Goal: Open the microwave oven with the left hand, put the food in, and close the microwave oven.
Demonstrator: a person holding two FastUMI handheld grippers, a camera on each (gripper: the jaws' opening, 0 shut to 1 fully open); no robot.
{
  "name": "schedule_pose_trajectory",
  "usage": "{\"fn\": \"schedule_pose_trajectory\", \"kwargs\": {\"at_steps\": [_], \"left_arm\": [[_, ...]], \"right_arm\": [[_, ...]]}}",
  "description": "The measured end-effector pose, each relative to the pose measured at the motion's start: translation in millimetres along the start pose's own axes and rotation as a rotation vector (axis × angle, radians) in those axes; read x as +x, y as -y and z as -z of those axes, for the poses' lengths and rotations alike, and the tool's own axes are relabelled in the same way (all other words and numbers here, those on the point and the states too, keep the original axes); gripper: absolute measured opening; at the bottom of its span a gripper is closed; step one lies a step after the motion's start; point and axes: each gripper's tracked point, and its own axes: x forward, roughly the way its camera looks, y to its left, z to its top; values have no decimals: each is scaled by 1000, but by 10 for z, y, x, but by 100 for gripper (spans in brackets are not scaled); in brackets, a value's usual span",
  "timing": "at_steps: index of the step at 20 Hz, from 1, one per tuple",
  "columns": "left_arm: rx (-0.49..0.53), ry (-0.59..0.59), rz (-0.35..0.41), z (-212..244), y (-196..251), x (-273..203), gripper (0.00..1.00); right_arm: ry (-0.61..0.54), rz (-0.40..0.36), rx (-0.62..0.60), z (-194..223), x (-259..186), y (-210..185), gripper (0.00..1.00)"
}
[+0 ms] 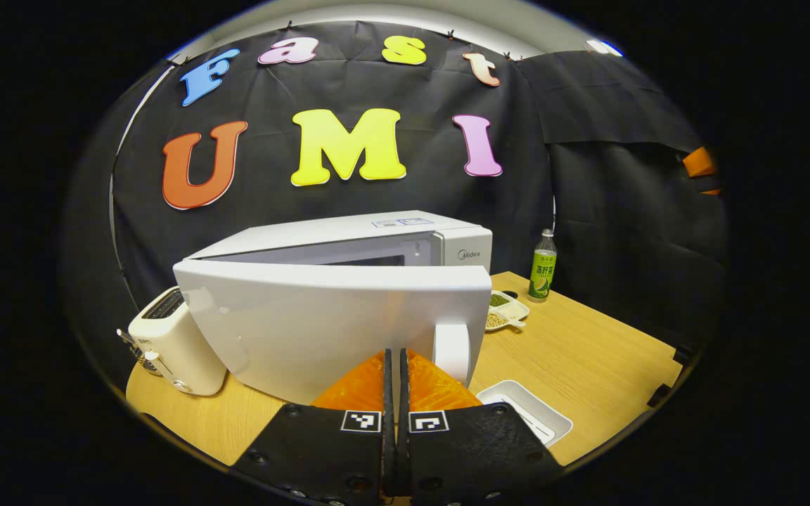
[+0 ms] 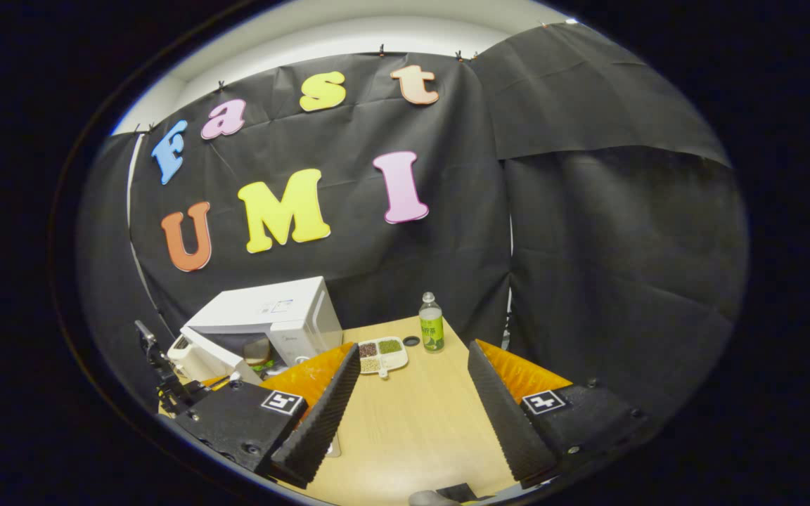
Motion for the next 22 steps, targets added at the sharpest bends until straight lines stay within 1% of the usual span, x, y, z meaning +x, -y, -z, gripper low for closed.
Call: {"fn": "schedule_pose_trajectory", "kwargs": {"at_steps": [2, 3, 6, 7, 8, 11, 12, 15, 19, 20, 22], "left_arm": [[0, 1, -13, -42, 21, 160, 0], [-2, 2, -17, -54, 26, 242, 0], [-3, 4, -38, -109, 29, 480, 0], [-2, 6, -47, -133, 37, 558, 0], [-3, 4, -49, -152, 60, 637, 0], [-9, 0, -67, -168, 45, 832, 0], [-16, -4, -74, -170, 39, 891, 0], [-27, -15, -112, -180, 3, 956, 0], [2, -10, -124, -222, -20, 1031, 0], [-2, -32, -126, -211, -6, 1085, 0], [-14, -24, -160, -197, -7, 1023, 0]], "right_arm": [[-1, -3, -5, -27, 67, 38, 98], [0, -1, -12, -51, 96, 59, 92], [-2, -7, -30, -72, 163, 127, 91], [-5, -8, -34, -72, 201, 149, 98], [-9, -11, -36, -70, 229, 164, 91], [-18, -20, -39, -82, 317, 225, 91], [-22, -22, -42, -79, 359, 245, 98], [-29, -38, -52, -85, 486, 272, 99], [-41, -80, -60, -80, 600, 224, 98], [-38, -91, -64, -85, 621, 216, 98], [-31, -116, -75, -111, 655, 169, 98]]}}
